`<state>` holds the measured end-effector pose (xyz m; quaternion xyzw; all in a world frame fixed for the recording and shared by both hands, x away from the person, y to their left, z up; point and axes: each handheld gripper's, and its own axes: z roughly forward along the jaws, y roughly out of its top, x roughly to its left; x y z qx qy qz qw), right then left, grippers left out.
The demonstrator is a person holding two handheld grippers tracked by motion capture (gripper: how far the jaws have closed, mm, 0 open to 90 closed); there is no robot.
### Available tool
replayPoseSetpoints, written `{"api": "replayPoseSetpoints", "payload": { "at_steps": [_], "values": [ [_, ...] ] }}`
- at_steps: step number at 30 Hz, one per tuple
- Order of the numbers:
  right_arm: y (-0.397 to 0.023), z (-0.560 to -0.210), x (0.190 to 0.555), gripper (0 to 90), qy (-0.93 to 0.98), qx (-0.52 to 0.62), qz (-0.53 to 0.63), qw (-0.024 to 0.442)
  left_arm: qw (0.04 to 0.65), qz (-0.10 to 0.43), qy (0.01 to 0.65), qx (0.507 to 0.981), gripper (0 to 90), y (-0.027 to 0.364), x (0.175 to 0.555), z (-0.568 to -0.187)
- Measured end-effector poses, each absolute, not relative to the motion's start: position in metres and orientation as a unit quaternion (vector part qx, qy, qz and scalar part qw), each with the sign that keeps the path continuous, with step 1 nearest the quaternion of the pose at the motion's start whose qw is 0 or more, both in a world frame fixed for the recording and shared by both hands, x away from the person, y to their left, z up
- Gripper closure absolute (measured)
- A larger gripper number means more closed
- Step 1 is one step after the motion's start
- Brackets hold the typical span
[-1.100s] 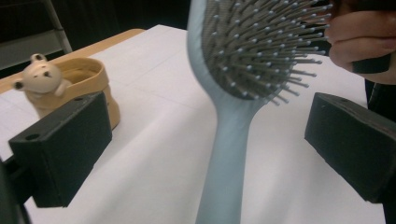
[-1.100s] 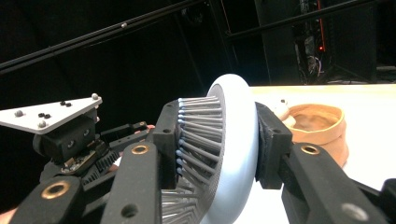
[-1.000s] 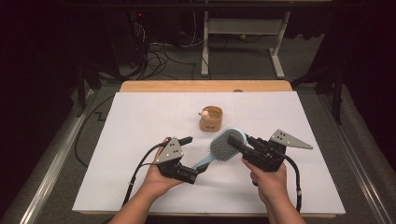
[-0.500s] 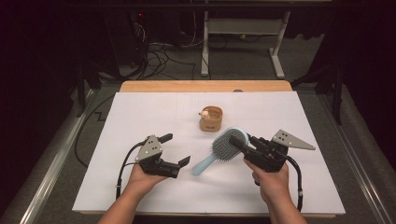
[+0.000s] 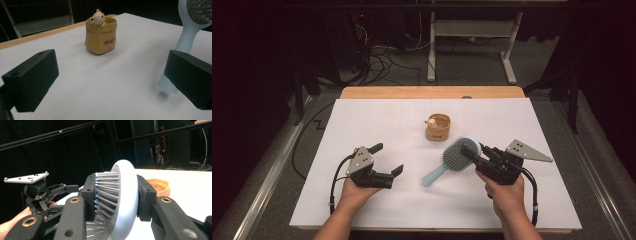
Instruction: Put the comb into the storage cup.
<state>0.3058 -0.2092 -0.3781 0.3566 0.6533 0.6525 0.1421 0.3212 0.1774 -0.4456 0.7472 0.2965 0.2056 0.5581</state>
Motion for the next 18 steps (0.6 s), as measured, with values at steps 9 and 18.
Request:
{"api": "replayPoseSetpoints", "payload": {
  "at_steps": [9, 18],
  "values": [
    [-0.219, -0.375, 0.304, 61.0, 0.649, 0.357, 0.652, 0.162, 0.565, 0.21, 0.307, 0.736, 0.0, 0.189, 0.322, -0.447],
    [-0.23, -0.371, 0.301, 61.0, 0.643, 0.355, 0.652, 0.186, 0.563, 0.219, 0.301, 0.738, 0.0, 0.192, 0.318, -0.446]
  ]
}}
